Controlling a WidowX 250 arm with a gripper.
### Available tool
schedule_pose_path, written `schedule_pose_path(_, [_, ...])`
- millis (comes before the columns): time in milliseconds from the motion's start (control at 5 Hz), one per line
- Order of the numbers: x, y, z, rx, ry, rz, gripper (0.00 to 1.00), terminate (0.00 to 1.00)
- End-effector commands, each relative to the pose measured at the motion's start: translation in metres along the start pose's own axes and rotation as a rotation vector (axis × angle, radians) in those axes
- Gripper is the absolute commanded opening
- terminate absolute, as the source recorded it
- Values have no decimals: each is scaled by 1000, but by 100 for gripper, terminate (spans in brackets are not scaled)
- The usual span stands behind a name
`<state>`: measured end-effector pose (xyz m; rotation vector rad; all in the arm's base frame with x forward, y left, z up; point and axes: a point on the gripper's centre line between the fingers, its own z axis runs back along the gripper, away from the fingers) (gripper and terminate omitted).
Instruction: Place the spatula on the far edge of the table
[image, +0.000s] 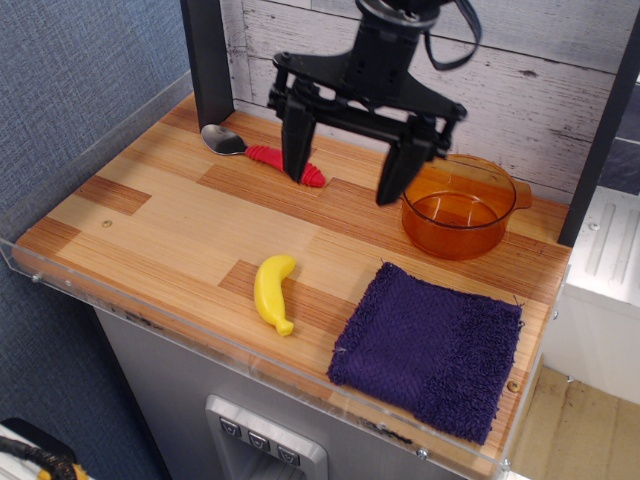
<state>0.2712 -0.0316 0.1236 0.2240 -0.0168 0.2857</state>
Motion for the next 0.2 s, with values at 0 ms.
schedule_pose_path(0, [-13, 4, 18, -55, -26, -47, 100, 100])
